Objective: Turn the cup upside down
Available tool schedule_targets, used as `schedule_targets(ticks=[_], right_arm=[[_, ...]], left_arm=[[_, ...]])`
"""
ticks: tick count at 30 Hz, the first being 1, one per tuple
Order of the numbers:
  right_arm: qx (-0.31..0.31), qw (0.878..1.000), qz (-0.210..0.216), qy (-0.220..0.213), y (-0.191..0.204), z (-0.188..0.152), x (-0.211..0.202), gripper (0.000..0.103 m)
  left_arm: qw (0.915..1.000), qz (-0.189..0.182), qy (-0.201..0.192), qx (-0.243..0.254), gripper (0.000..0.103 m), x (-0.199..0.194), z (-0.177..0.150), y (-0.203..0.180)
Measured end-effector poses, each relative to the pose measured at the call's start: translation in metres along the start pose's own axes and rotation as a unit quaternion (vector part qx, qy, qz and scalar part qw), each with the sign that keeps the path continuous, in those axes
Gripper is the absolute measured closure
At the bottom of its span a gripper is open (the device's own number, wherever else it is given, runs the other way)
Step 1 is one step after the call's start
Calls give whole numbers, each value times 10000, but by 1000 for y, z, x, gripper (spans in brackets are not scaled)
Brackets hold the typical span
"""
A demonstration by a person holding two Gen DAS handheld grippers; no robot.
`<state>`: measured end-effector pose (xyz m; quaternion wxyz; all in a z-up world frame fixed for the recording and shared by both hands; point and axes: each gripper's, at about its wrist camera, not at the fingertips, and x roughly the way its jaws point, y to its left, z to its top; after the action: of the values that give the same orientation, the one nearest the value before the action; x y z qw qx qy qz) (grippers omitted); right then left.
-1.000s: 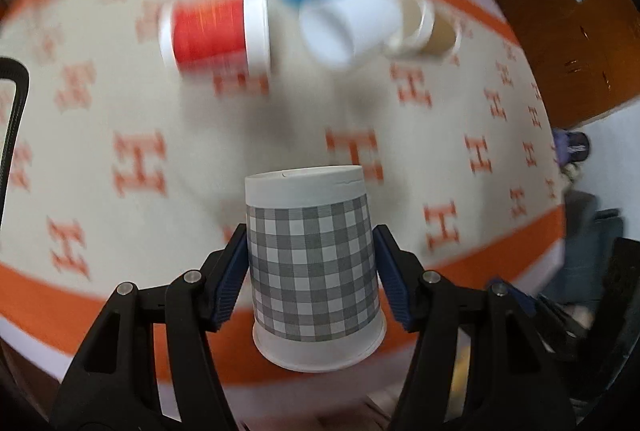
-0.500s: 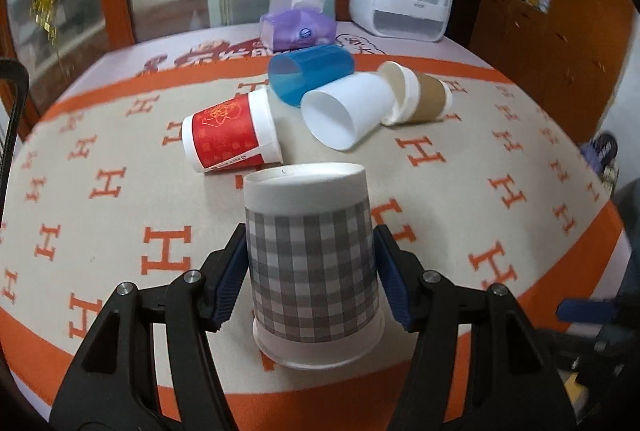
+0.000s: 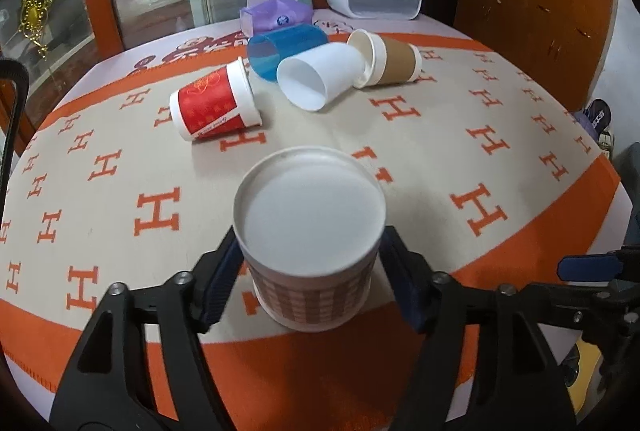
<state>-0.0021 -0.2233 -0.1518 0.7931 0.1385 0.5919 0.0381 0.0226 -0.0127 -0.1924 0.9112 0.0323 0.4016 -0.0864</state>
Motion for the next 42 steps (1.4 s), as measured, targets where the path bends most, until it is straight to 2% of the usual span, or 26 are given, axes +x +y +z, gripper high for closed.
schedule_targets(ticks=[4,6,8,20,33,35,42], right_arm=[[-40,10000,-10,-5,0,-5,-1,26],[-64,10000,-10,-14,1,-7,-1,26],[-87,10000,-11,-20,2,-9,-1,26],[-390,9990,82,-186,15,-12,-19,26],[-753,9941,388,-676,39,-5,-94,25],[-783,9930,447,-758,44,-5,-110,21],[-1107,9849,420,-1266,66,-5,-163,19]], left_arm=[[10000,45,43,-71,30,-5,-3,2],[9999,49,51,-97,22,-9,-4,3],[9999,53,72,-124,18,-13,-5,4],[9985,154,332,-418,18,-61,-2,12],[9919,504,641,-974,18,-132,29,17],[9913,559,655,-999,18,-142,35,17],[9899,735,600,-1050,18,-172,56,14]])
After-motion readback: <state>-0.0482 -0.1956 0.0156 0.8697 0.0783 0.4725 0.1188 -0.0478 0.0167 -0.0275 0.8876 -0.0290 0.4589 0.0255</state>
